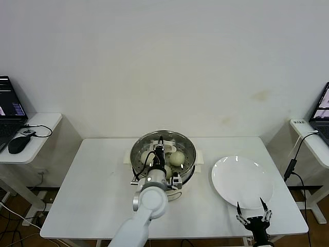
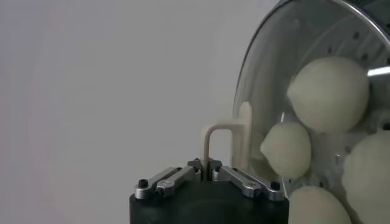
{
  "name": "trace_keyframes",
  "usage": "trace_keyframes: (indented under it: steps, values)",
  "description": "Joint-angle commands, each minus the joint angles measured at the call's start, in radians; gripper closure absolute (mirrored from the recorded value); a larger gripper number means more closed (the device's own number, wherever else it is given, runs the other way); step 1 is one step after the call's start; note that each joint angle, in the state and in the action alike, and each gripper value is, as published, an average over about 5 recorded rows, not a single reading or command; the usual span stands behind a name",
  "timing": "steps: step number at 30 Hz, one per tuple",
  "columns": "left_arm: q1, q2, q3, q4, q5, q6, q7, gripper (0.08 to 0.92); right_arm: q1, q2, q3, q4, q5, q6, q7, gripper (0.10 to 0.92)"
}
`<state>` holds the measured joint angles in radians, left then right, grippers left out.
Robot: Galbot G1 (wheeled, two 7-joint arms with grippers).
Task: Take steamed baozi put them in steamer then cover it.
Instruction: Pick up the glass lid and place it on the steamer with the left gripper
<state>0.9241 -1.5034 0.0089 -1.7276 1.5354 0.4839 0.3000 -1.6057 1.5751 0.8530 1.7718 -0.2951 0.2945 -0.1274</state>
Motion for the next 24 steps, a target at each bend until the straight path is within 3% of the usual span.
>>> trace_keyframes:
  steps: [1, 14, 24]
  values:
    - [-0.004, -0.016, 0.017, 0.022, 0.014, 0.001, -0.003, 0.868, 0.001, 0.0, -0.002, -0.003, -0.001, 0.001, 0.0, 0.203]
    - [0.01, -0.022, 0.019, -0.004, 0.012, -0.001, -0.01, 0.846, 0.001, -0.003, -0.005, -0.005, -0.002, -0.001, -0.004, 0.203]
    - [0.084, 0.029, 0.015, -0.151, -0.016, -0.001, -0.002, 0.56, 0.002, -0.002, -0.01, -0.009, -0.007, -0.003, -0.007, 0.203]
